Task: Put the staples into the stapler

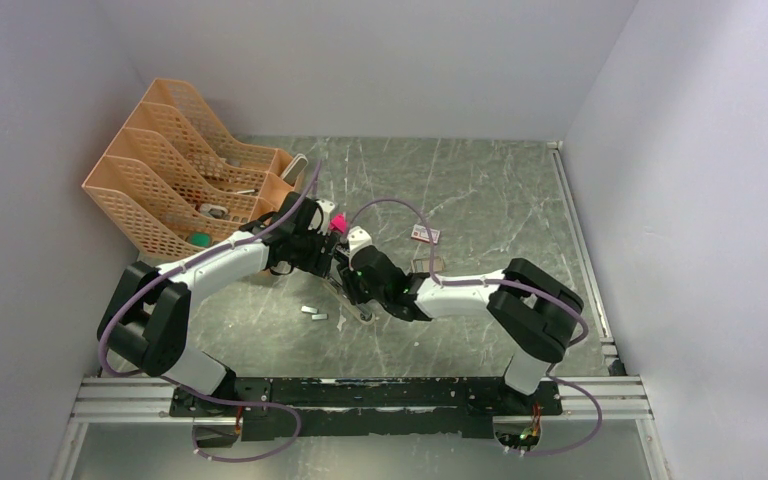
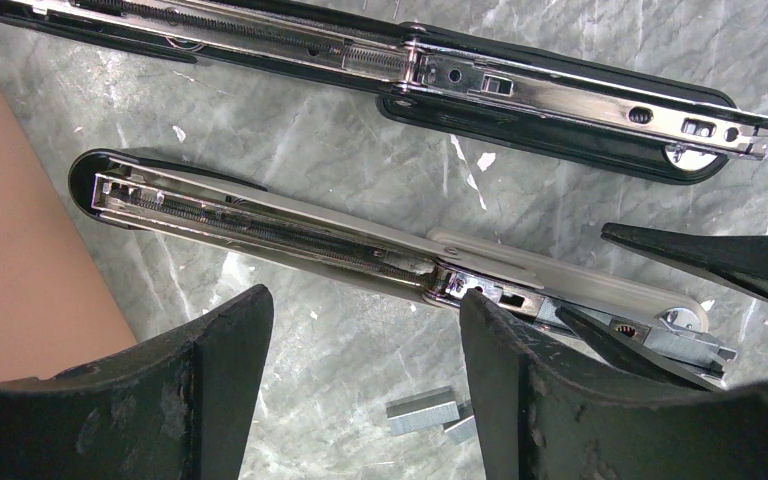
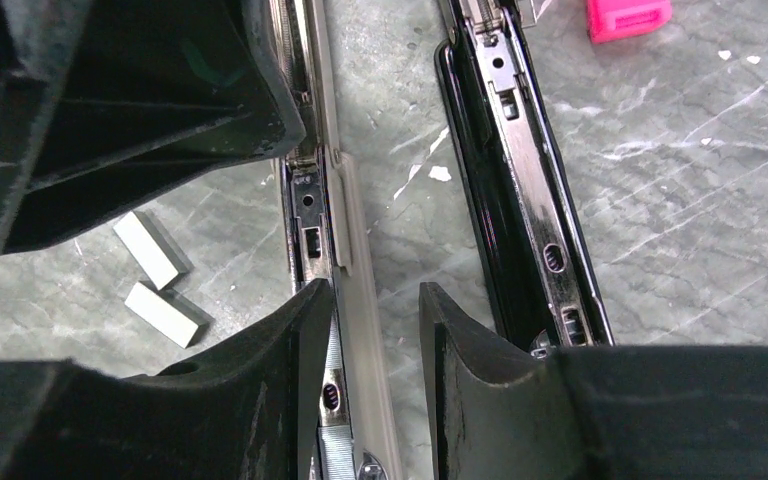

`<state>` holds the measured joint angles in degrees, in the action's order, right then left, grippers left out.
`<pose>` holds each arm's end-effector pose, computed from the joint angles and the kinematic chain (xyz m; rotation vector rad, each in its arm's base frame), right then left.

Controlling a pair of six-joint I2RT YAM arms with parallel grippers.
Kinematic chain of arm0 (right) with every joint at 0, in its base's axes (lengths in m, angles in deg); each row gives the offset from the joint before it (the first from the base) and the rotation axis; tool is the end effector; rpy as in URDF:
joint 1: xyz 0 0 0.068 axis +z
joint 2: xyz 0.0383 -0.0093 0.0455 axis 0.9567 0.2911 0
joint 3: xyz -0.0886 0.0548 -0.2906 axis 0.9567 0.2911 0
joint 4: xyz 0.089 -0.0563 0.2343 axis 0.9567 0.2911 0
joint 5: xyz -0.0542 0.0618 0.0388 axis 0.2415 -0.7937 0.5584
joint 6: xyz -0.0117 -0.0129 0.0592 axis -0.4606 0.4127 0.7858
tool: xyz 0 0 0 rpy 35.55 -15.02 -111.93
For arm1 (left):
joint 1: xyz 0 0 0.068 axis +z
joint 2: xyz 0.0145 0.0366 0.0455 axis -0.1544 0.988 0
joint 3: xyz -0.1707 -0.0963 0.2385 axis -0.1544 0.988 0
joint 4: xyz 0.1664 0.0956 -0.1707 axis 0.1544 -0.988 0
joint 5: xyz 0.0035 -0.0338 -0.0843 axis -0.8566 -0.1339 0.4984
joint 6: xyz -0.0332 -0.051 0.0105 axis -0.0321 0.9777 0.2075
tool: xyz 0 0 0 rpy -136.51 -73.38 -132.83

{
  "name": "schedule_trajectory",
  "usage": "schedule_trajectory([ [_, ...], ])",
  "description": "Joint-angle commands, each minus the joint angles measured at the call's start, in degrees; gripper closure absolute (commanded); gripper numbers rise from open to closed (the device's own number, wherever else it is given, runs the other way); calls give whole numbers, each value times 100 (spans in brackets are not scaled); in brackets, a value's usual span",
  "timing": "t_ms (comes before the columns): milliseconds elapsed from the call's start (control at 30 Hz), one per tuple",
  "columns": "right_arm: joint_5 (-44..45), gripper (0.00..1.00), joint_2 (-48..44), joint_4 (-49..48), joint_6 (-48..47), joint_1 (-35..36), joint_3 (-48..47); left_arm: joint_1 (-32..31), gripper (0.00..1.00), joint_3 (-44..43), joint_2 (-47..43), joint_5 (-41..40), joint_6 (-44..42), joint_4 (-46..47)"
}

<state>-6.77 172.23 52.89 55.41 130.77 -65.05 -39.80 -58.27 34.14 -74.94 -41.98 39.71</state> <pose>0.1979 0.2950 0.1961 -0.6883 2.1200 0.4890 0.2590 -0.1563 0.2313 0.5678 2.5088 -0.2731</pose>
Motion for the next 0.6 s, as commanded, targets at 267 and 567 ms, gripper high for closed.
schedule_trajectory([
  [267,-28,58,197,116,93,-35,-156,-55,27,48,-172,-105,-42,80],
  [567,-56,59,-218,540,200,-30,278,-54,27,48,-163,-109,-42,79],
])
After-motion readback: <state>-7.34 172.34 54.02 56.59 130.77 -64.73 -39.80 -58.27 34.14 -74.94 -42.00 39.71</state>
